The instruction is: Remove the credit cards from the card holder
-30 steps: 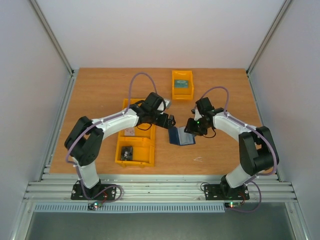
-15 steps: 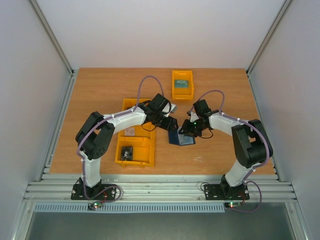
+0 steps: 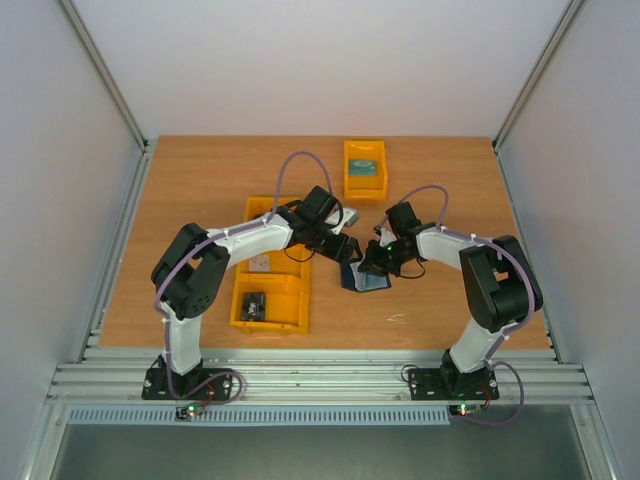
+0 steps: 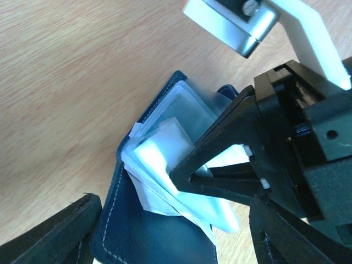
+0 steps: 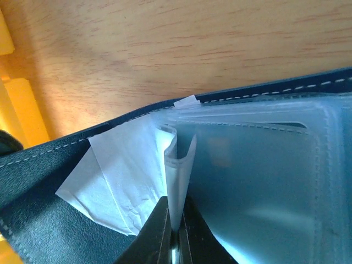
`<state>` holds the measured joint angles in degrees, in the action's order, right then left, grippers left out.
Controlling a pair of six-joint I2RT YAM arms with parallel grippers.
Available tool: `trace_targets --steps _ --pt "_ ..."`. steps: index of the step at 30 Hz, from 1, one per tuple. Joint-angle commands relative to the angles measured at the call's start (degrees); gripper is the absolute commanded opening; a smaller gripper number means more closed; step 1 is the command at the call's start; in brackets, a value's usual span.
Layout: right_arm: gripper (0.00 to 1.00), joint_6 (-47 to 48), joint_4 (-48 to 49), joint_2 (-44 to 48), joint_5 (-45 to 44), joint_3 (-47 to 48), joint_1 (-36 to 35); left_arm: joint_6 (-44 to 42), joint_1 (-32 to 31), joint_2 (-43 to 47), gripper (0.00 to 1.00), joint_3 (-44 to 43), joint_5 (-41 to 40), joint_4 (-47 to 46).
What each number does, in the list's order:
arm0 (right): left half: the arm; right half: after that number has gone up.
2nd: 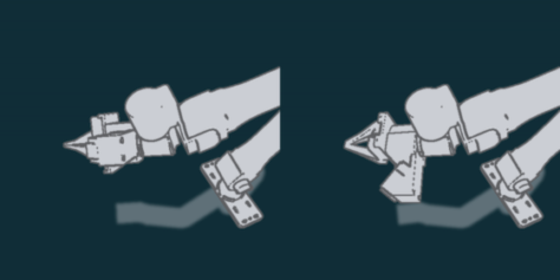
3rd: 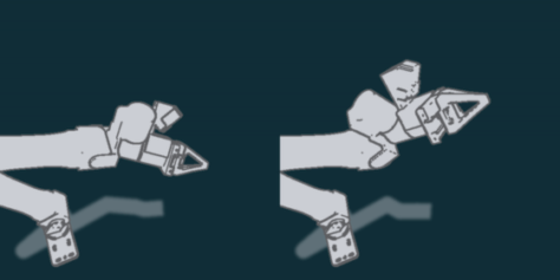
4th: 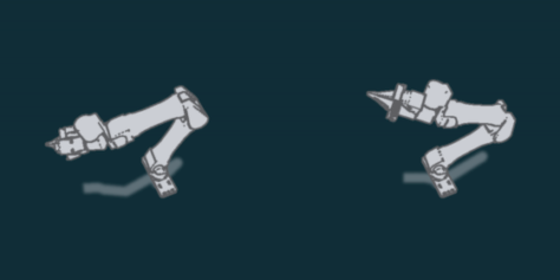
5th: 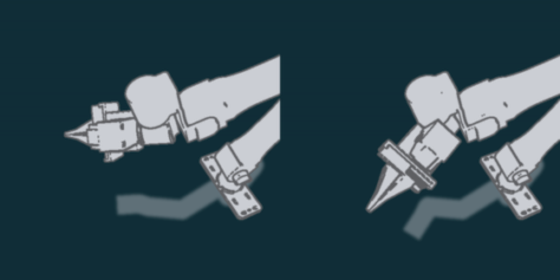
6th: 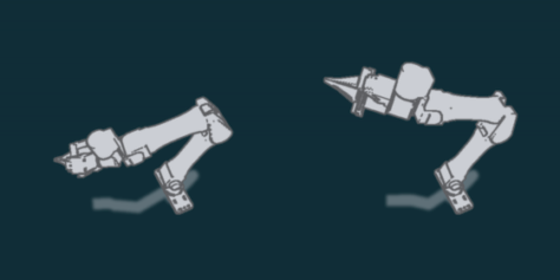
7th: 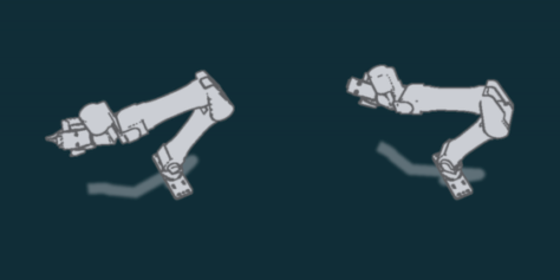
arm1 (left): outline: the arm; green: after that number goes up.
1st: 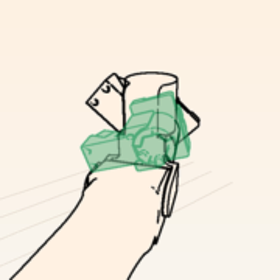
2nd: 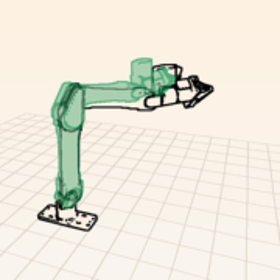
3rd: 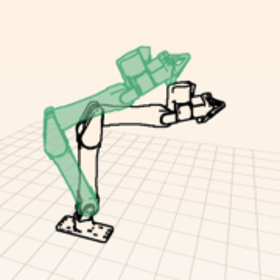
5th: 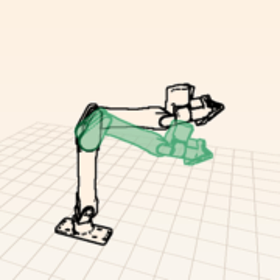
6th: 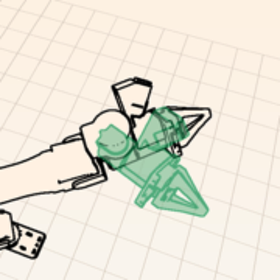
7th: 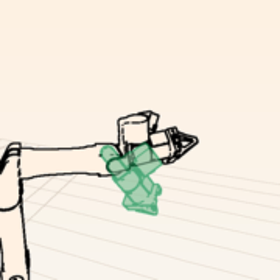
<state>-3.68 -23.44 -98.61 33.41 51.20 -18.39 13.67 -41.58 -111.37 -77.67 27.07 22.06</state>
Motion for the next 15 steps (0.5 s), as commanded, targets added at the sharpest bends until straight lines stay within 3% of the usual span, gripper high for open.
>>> trace_targets --steps 1,8,15 --pt "0.01 -2.6 0.7 3.6 -0.4 -2.0 1.6 0.3 1.1 1.7 0.78 1.3 0.4 -3.4" --pt "0.01 -2.8 -3.2 12.2 -0.8 -1.3 2.2 -1.1 1.7 4.7 0.98 3.8 6.9 -8.5" --pt "0.01 -1.1 -8.9 19.1 -2.3 1.7 2.3 -2.0 1.6 7.2 0.97 6.1 12.5 -13.9"
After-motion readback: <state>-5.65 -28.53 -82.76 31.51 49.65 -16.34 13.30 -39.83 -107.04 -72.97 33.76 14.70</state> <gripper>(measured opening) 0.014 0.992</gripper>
